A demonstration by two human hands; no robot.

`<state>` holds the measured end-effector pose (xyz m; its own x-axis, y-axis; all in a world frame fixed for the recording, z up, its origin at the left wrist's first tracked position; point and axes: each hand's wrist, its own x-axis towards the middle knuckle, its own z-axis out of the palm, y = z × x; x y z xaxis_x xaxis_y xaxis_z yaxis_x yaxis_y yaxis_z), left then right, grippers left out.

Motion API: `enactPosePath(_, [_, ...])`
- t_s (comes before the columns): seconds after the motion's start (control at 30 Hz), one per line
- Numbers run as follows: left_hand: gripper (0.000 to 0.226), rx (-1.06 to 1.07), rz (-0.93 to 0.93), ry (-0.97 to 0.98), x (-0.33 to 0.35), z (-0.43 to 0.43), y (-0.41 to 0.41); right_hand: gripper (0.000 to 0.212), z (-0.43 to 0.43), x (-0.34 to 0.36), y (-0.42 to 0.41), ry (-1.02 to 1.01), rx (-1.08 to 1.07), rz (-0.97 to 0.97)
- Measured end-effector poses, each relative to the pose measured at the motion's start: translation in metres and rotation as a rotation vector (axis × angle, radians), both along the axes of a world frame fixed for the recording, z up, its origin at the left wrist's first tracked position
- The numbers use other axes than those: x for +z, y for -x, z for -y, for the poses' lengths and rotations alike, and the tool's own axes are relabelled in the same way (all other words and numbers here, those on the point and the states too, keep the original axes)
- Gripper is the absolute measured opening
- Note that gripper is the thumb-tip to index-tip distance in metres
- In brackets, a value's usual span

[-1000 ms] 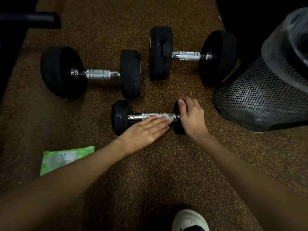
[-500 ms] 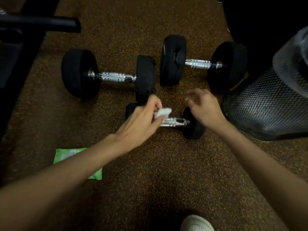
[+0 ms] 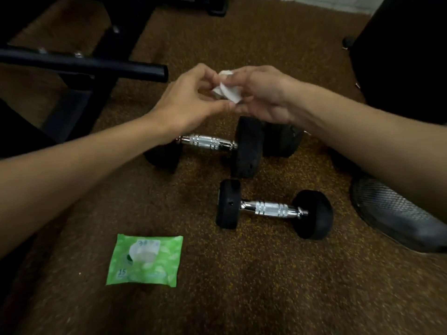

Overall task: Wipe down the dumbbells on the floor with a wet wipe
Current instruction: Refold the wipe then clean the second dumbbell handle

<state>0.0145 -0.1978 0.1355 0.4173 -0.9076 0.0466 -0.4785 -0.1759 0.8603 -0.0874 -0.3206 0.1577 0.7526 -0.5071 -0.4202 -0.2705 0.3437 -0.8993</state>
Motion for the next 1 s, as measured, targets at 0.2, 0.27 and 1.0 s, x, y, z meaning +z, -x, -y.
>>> enactPosePath(0.2, [0.051, 0.022, 0.01, -0.044, -0.024, -0.02, -0.046, 0.015, 0.01, -0.038, -0.045, 0.216, -0.021, -0.016])
enactPosePath(0.27, [0.07, 0.076, 0.248, -0.204, -0.045, -0.026, -0.061, 0.014, 0.007, -0.057, -0.054, 0.561, 0.058, -0.218])
enactPosePath(1.0, [0.122, 0.092, 0.317, -0.459, -0.107, -0.035, -0.07, 0.023, 0.004, -0.134, -0.09, 0.805, 0.478, -0.617])
